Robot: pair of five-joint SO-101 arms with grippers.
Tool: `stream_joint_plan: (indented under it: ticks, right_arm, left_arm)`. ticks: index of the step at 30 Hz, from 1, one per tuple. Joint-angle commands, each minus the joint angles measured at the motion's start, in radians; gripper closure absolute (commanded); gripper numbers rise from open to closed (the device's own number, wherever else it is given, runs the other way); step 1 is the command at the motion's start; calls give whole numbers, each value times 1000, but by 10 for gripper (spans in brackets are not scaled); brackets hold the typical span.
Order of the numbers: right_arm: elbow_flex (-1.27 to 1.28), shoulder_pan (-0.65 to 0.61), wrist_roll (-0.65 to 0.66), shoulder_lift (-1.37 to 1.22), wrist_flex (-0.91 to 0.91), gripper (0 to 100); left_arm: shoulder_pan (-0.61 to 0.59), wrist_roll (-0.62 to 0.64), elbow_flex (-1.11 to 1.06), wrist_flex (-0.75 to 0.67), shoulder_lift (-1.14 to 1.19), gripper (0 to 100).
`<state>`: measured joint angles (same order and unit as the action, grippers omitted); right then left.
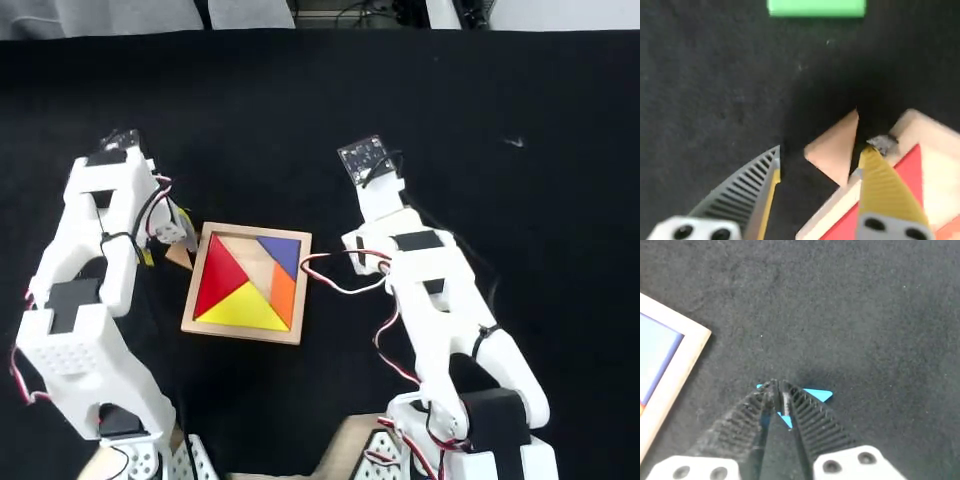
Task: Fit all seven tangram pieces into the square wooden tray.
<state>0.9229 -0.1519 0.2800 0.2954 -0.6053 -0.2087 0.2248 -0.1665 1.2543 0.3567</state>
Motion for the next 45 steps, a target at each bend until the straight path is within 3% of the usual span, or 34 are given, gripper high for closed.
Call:
stream_joint_plan:
  ticks: [1,30,37,45]
  right_arm:
    - [-25,8,8,2,9,987]
    - [-25,9,8,4,9,987]
    - [-27,9,8,4,9,987]
    - [-27,8,8,2,9,987]
  left_arm:
    - [2,29,-28,-69,-11,755]
    - [18,29,-41,-104,-5,755]
    - [19,29,-41,-101,-5,896]
    - [22,26,-54,-49,-5,897]
